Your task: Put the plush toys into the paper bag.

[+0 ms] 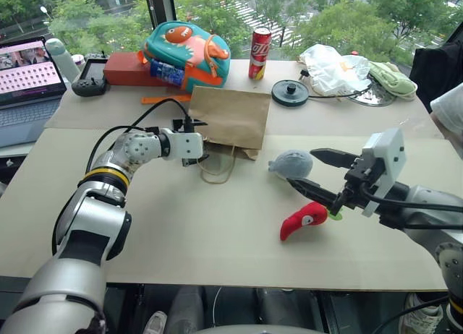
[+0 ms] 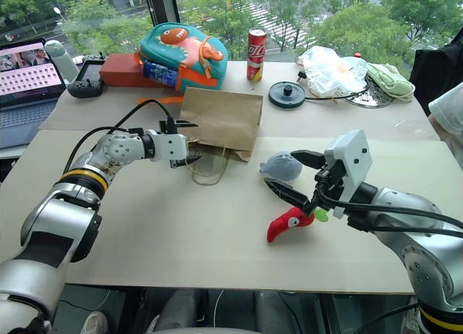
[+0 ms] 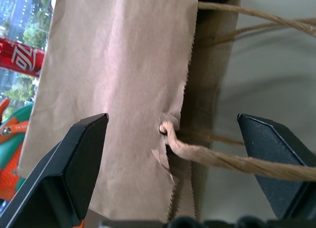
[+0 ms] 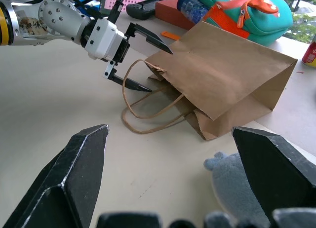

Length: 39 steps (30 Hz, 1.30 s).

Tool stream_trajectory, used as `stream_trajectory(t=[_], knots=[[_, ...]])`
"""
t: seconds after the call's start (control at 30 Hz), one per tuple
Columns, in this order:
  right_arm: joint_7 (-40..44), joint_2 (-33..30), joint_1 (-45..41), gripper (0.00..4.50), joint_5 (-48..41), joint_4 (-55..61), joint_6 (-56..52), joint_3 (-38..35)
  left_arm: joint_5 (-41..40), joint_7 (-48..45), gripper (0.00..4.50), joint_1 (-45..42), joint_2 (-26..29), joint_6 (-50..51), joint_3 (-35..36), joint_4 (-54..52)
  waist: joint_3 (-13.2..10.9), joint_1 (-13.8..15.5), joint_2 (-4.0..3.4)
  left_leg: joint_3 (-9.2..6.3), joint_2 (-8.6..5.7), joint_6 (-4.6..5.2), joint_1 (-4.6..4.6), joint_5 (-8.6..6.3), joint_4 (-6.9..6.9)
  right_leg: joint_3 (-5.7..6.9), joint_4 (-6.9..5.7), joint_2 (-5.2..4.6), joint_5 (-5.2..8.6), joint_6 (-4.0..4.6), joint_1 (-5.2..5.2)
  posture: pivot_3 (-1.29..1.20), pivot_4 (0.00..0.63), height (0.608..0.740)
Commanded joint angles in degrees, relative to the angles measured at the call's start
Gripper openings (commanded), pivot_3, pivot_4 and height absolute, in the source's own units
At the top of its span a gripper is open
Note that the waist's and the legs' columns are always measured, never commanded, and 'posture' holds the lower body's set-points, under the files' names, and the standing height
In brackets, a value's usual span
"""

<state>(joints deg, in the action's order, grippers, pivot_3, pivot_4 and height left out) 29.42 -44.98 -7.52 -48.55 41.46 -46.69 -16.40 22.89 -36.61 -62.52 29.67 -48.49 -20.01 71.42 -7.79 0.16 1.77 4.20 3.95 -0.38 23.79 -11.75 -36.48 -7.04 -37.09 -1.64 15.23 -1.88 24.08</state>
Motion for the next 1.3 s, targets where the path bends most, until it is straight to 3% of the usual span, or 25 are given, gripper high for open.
stream_trajectory(t=[0.03,0.07,0.17,0.5,0.77,1.03,1.13,1.3], knots=[[-0.8,0.2,0.0,4.44,-0.6,1.3,0.9,-1.7,-1.0,-0.7,4.5,-1.4,-0.2,-1.3,1.2,0.7,0.0,0.0,0.0,0.0,0.0,0.0,0.0,0.0,0.0,0.0,0.0,0.0,0.0,0.0,0.0,0.0,0.15,0.728],[-1.0,0.3,0.0,4.44,-0.6,1.3,1.0,-1.6,-0.9,-0.7,4.5,-1.4,-0.2,-1.4,1.2,0.8,0.0,0.0,0.0,0.0,0.0,0.0,0.0,0.0,0.0,0.0,0.0,0.0,0.0,0.0,0.0,0.0,0.15,0.728],[-1.2,0.2,0.0,4.5,-0.2,1.2,1.1,-1.4,-1.1,-1.4,3.74,-1.4,-0.3,-1.3,1.4,1.0,0.0,0.0,0.0,-0.01,0.0,0.0,0.01,0.0,-0.02,0.01,-0.01,0.0,0.0,0.0,-0.01,0.0,0.15,0.728],[-1.6,0.3,-0.5,4.5,0.6,0.7,1.4,-0.8,-1.4,-2.5,0.07,-1.2,-0.7,-1.1,1.6,0.9,0.0,0.0,0.0,-0.02,0.0,0.0,0.0,0.0,-0.04,0.02,-0.01,0.0,0.0,0.0,-0.02,0.0,0.15,0.728],[-2.0,0.6,-1.0,4.5,1.5,0.3,1.6,-0.3,-2.5,-4.0,0.02,-0.6,-1.0,-1.4,2.7,0.5,0.0,0.0,0.0,-0.03,0.0,0.0,0.0,0.0,-0.06,0.02,-0.02,0.0,0.0,0.0,-0.02,0.0,0.15,0.728],[-2.0,0.6,-1.0,4.5,3.3,-0.1,1.7,-0.2,-14.9,-20.3,0.02,3.4,-0.5,1.2,8.9,-7.0,0.0,-0.1,-0.02,-0.03,0.0,0.0,0.0,0.0,-0.06,0.03,-0.04,0.0,0.0,0.0,-0.02,0.0,0.15,0.728],[-1.9,0.4,-1.5,4.5,3.8,-0.8,1.8,-0.4,-21.7,-27.5,0.02,7.0,0.4,8.9,11.5,-15.6,0.0,-0.3,-0.03,-0.03,0.01,0.0,0.0,0.0,-0.07,0.03,-0.06,0.0,0.0,0.0,-0.03,0.0,0.15,0.728],[-0.2,0.1,-1.6,4.5,2.5,-0.3,1.6,0.1,-33.2,-34.1,0.02,15.3,4.0,35.8,14.6,-41.3,0.0,-1.1,-0.05,-0.09,0.05,0.0,0.01,0.0,-0.12,0.04,-0.11,0.04,0.0,0.0,-0.04,0.0,0.15,0.728]])
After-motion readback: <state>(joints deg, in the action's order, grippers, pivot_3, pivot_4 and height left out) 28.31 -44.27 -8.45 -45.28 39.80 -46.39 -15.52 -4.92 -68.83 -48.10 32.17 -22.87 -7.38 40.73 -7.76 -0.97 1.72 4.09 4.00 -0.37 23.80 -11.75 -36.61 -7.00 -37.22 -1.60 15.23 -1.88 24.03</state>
